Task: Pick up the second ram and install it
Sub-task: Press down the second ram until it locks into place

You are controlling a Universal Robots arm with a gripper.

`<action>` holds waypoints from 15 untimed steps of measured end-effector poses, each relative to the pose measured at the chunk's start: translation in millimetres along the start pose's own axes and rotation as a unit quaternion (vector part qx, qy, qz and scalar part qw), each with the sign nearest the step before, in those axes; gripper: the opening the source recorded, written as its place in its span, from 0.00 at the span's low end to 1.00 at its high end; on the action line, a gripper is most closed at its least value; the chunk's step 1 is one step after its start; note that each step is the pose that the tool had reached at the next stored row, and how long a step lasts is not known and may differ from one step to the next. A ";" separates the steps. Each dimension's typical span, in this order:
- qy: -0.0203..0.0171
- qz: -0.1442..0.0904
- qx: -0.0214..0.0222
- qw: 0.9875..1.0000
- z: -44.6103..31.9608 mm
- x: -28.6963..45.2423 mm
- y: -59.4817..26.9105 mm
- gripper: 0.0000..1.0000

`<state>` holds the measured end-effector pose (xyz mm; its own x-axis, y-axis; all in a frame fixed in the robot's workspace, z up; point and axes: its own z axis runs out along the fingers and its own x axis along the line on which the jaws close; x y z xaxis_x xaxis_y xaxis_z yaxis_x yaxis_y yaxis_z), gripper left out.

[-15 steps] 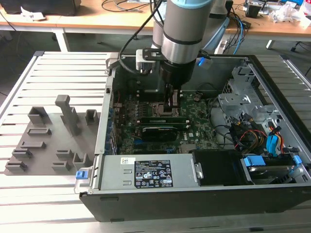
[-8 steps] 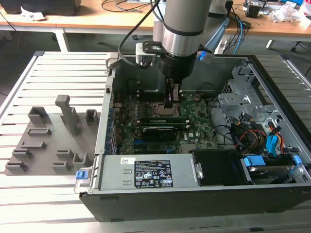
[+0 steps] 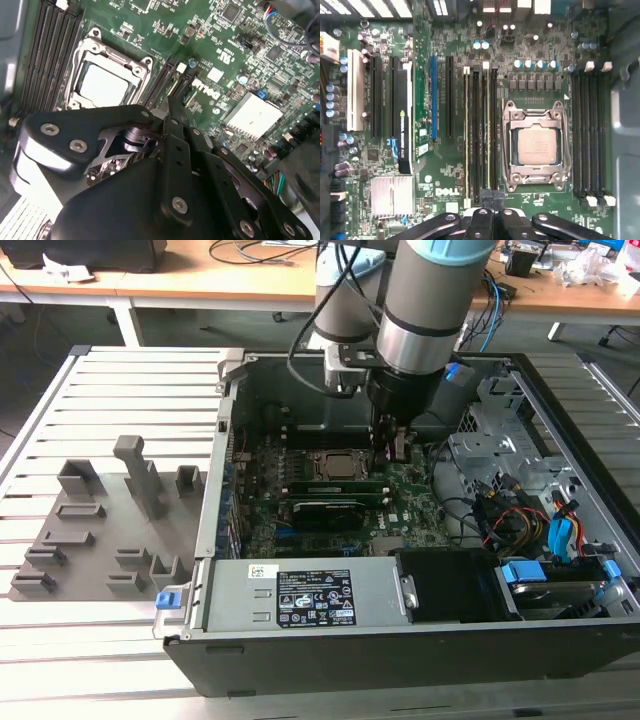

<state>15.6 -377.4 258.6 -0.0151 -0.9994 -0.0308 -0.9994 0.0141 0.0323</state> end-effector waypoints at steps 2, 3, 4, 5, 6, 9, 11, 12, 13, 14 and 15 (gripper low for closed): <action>0.000 0.000 0.000 1.000 7.4 -0.1 -2.2 0.10; 0.000 0.000 0.000 1.000 10.7 -0.1 -3.2 0.10; 0.000 0.000 0.000 1.000 15.8 -0.3 -4.3 0.10; 0.000 0.000 0.000 1.000 23.2 -0.5 -4.7 0.10; 0.000 -0.001 0.000 1.000 26.7 -0.4 -4.9 0.10; -0.001 -0.002 0.000 1.000 28.1 -0.7 -4.9 0.10; -0.001 -0.002 0.002 1.000 17.4 -0.6 -0.1 0.10; -0.003 -0.002 0.003 1.000 17.6 -0.5 10.5 0.10; -0.004 -0.002 0.003 1.000 18.1 -0.3 20.8 0.10; -0.004 -0.002 0.003 1.000 19.0 0.0 31.8 0.10; -0.004 -0.002 0.003 1.000 20.1 0.2 42.6 0.10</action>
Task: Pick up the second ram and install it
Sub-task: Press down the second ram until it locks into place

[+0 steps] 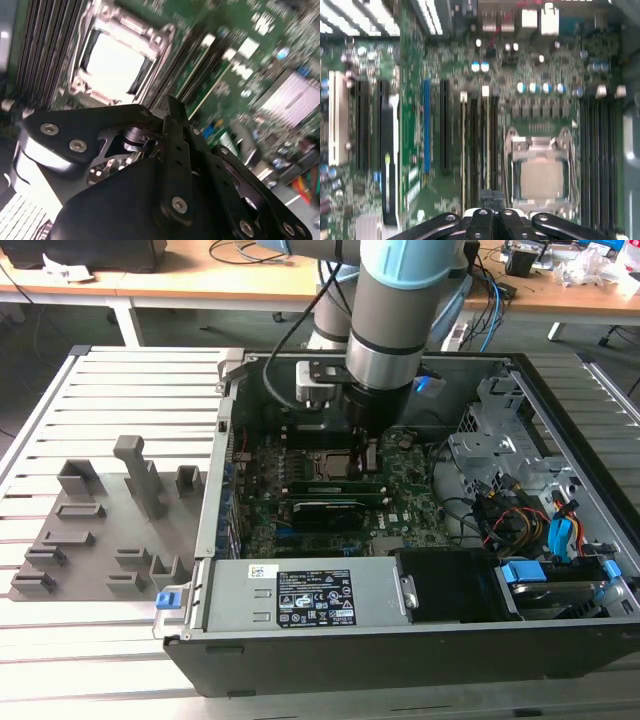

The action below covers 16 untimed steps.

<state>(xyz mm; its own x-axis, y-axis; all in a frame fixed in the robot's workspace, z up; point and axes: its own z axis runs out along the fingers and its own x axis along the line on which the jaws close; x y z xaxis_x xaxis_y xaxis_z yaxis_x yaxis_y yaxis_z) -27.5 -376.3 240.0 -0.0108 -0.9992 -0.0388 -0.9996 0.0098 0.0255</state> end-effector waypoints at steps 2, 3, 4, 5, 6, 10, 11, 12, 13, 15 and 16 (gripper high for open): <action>0.000 0.000 0.000 1.000 1.1 0.2 14.4 0.10; 0.000 0.000 0.000 1.000 1.5 0.3 19.5 0.10; 0.000 0.000 0.000 1.000 2.8 0.5 38.5 0.10; 0.000 0.000 0.000 1.000 3.2 0.7 44.9 0.10; 0.000 0.000 0.000 1.000 3.6 0.8 49.2 0.10; 0.000 0.000 0.000 1.000 13.7 1.5 57.3 0.10; 0.000 0.000 0.000 1.000 13.9 1.4 57.2 0.10; -0.001 0.000 0.001 1.000 12.1 1.1 56.7 0.10; 0.000 0.000 0.000 1.000 6.9 1.1 54.8 0.10; 0.000 0.000 -0.003 1.000 4.9 0.8 38.9 0.10; 0.000 0.000 -0.007 1.000 4.5 0.7 25.9 0.10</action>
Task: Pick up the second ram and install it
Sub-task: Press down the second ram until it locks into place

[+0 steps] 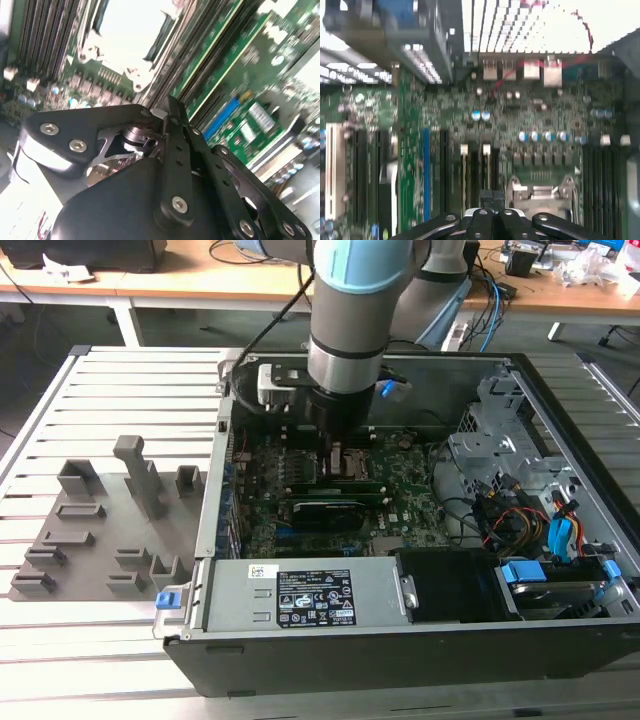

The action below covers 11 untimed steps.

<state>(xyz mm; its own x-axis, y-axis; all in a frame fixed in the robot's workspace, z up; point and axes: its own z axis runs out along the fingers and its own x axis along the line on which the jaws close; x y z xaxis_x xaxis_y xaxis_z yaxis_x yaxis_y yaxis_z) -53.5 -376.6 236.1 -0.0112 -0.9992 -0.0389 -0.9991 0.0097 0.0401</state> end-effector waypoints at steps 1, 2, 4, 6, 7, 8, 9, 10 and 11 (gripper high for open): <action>0.000 0.000 -0.002 1.000 -0.9 -0.1 -9.9 0.10; 0.000 0.000 -0.003 1.000 -4.8 -0.5 -12.8 0.10; 0.000 0.000 -0.003 1.000 -30.8 -1.6 -12.1 0.10; 0.000 0.000 -0.003 1.000 -41.9 -2.1 -11.7 0.10; 0.000 0.000 -0.003 1.000 -50.7 -2.4 -11.4 0.10; 0.000 0.000 -0.003 1.000 -52.9 -2.5 -11.3 0.10; 0.000 0.000 -0.003 1.000 -52.8 -2.5 -11.3 0.10; 0.000 0.000 -0.003 1.000 -53.0 -2.5 -11.3 0.10; 0.000 0.000 -0.003 1.000 -53.0 -2.5 -11.3 0.10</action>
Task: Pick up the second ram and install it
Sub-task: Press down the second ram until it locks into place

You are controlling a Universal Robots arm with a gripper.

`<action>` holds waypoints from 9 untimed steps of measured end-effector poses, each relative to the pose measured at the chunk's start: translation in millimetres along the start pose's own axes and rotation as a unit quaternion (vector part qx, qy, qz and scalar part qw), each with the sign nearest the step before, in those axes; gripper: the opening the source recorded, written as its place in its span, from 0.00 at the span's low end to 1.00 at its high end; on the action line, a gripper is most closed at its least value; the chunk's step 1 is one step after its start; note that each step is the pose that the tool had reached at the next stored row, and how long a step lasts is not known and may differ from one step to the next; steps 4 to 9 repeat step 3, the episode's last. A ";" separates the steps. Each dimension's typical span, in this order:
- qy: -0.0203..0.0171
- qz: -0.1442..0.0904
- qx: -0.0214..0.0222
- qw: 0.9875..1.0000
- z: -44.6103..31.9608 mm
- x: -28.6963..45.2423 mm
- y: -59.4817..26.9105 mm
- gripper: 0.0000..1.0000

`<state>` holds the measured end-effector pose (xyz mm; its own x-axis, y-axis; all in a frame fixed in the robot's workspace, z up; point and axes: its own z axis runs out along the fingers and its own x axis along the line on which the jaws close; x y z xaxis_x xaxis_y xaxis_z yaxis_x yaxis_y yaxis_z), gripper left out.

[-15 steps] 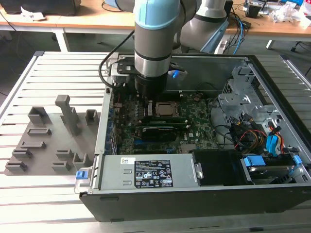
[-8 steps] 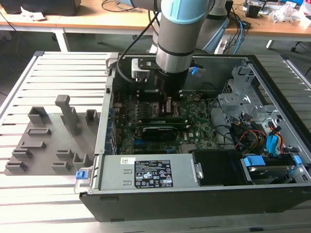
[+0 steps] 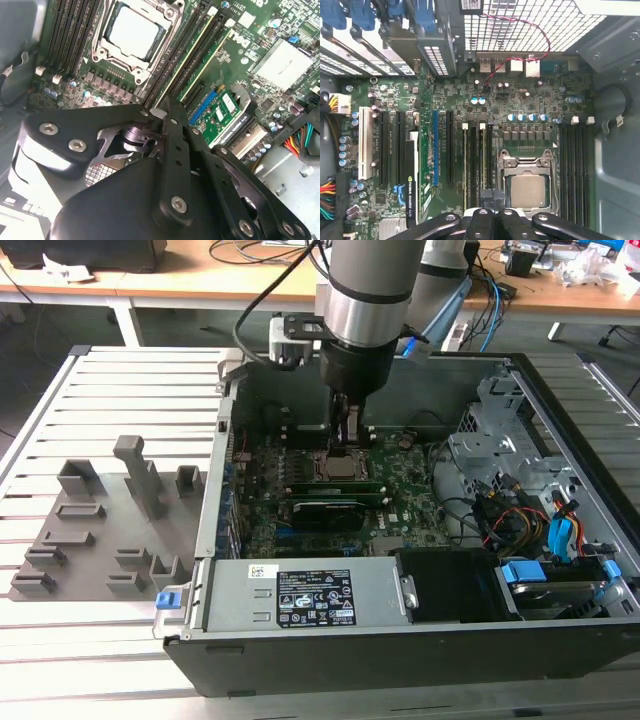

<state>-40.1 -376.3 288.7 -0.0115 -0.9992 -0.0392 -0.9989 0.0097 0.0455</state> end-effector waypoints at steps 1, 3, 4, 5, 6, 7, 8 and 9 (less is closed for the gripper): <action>0.000 0.000 0.000 1.000 0.0 0.0 0.0 0.10; 0.000 0.000 0.000 1.000 0.0 0.0 0.0 0.10; 0.000 0.000 0.000 1.000 0.0 0.0 0.0 0.10; 0.000 0.000 0.000 1.000 0.0 0.0 0.0 0.10; 0.000 0.000 0.000 1.000 0.0 0.0 0.0 0.10; 0.000 0.000 0.000 1.000 0.0 0.0 0.0 0.10; 0.000 0.000 0.000 1.000 0.0 0.0 0.0 0.10; 0.000 0.000 0.000 1.000 0.0 0.0 0.0 0.10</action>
